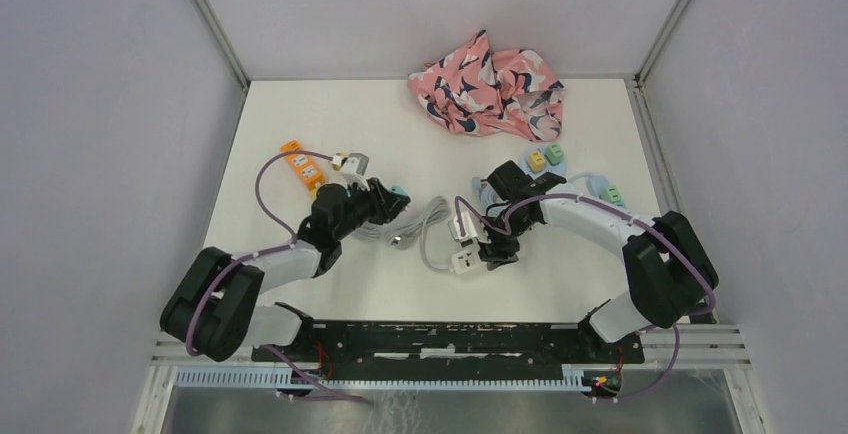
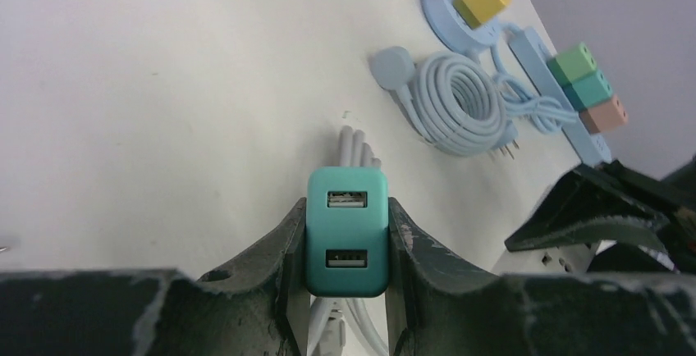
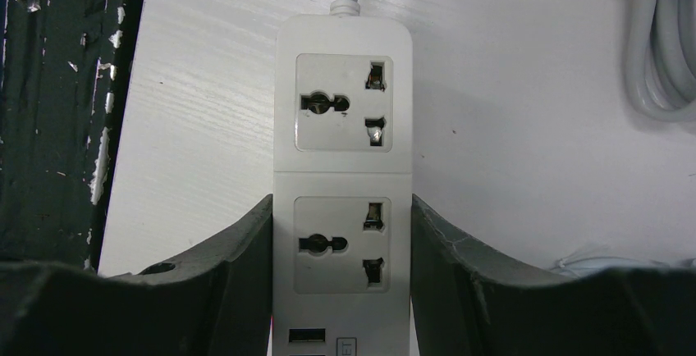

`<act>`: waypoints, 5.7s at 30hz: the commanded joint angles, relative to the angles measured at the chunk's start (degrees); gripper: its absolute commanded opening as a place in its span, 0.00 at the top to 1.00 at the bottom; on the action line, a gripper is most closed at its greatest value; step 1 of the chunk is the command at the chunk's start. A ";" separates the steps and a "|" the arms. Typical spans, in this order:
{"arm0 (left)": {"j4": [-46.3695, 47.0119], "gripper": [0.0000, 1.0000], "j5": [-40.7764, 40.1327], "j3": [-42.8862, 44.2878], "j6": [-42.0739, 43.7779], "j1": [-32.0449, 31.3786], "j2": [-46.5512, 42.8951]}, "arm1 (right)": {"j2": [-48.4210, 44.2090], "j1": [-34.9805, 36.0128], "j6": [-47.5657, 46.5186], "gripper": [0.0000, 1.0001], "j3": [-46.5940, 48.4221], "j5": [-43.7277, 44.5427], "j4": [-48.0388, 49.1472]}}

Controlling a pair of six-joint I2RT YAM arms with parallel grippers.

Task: Pull the plug off the socket
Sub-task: Place the plug at the center of the board, then pick up the socket from the center of the board.

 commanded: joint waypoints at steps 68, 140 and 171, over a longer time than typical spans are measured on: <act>-36.99 0.23 -13.32 25.08 -13.16 20.34 9.00 | -0.87 -0.19 -0.64 0.98 1.36 -0.83 -1.57; 11.25 0.00 -8.12 -1.31 37.59 -33.17 -0.13 | -4.47 -3.82 -0.16 0.98 2.83 -8.27 -4.23; 7.40 0.97 -9.45 3.40 34.82 -30.04 5.84 | -6.69 -5.01 0.99 0.46 3.63 -11.65 -5.36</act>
